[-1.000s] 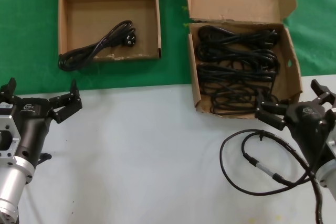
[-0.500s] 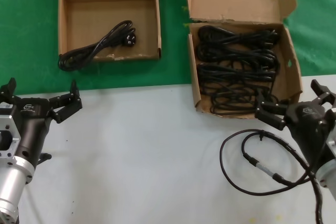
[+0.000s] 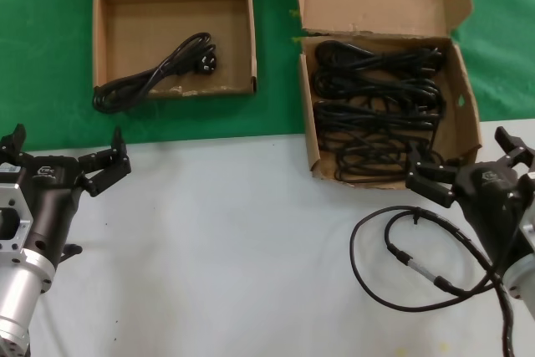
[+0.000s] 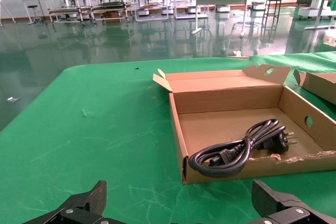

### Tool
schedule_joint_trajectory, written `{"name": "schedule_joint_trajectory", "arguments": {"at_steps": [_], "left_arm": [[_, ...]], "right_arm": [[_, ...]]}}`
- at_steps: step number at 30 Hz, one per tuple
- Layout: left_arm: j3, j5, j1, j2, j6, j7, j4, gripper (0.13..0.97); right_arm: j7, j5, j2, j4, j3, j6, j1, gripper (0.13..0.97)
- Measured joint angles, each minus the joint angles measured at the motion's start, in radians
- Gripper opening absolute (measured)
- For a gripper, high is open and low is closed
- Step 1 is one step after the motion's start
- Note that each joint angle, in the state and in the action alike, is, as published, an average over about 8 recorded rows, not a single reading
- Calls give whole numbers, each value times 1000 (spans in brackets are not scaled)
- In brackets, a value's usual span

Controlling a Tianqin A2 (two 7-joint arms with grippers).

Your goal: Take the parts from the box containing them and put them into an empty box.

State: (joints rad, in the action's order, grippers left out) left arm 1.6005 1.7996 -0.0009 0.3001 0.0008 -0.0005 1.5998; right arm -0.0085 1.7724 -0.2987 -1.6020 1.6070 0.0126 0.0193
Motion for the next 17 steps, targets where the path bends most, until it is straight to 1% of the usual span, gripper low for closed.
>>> {"name": "schedule_joint_trajectory", "arguments": {"at_steps": [17], "left_arm": [[0, 0, 0, 0, 0, 0, 0, 966]], "right_arm": [[0, 0, 0, 0, 0, 0, 0, 966]]}}
